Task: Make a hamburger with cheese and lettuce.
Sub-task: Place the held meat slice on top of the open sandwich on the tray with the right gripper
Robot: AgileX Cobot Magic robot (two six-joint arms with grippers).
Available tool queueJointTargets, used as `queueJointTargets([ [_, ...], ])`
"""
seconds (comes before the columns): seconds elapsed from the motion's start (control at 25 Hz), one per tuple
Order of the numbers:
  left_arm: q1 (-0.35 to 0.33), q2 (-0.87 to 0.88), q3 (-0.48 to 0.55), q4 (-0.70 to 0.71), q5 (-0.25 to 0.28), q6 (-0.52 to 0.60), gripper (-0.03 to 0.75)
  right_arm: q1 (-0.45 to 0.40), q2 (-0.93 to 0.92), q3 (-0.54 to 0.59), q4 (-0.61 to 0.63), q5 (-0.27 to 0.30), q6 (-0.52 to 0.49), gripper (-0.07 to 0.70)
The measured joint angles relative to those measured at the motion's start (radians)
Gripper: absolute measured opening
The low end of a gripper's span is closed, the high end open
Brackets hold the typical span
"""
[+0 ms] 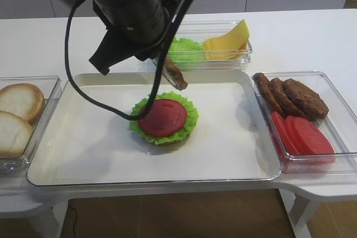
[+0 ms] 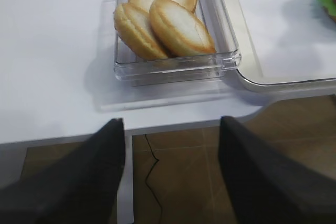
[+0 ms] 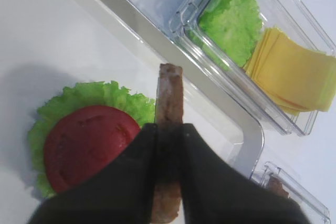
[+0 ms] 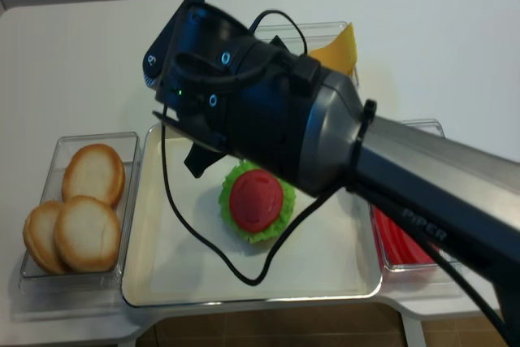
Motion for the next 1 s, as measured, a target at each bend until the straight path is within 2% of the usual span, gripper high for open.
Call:
queueJointTargets([
  [1.0,0.000,0.000,0.000,0.000,0.000,0.000,0.421,0.018,0.068,0.006,-0.020,-0.003,-0.048,0.091],
])
